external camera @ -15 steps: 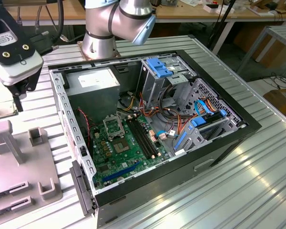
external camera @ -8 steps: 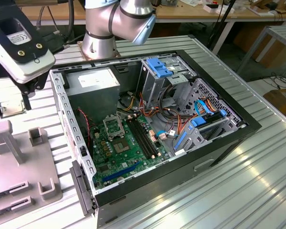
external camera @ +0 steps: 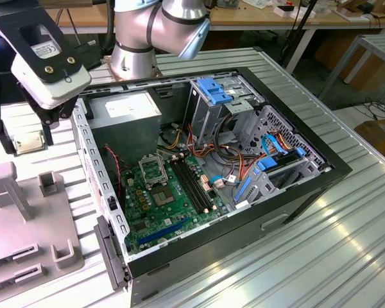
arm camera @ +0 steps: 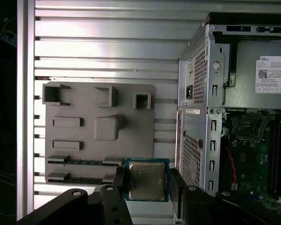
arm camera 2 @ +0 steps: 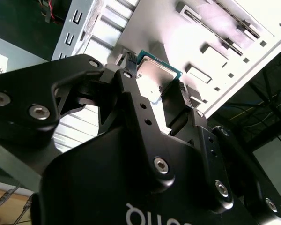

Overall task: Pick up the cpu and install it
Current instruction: 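Pick up the cpu and move it towards the insertion slot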

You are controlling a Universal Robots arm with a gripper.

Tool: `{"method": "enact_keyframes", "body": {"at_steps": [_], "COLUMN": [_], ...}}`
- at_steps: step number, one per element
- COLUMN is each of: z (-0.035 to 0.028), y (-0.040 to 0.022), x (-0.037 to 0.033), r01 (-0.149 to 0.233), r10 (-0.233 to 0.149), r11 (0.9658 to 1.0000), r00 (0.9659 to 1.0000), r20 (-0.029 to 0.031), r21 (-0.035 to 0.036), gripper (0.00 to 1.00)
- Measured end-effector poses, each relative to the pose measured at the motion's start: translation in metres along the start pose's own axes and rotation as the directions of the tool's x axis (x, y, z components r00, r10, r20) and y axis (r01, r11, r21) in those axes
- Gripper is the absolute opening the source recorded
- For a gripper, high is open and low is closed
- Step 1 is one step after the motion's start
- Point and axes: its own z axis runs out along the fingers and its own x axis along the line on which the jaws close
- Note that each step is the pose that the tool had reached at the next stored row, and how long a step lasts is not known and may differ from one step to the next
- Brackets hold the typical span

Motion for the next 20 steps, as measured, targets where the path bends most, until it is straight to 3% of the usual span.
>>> {"method": "enact_keyframes", "body": {"at_steps": [8,20], "z": [-0.0004,-0.001], "y": [-0.0004,-0.0011], "x": [-0.013,-0.026], "r01": [0.0,0.0], "r10": [0.0,0.0], "r11": [1.0,1.0], "r00": [1.0,1.0], "r20": [0.0002,0.0], "r21": [-0.0001,0.0], "gripper": [0.47,0.47]}}
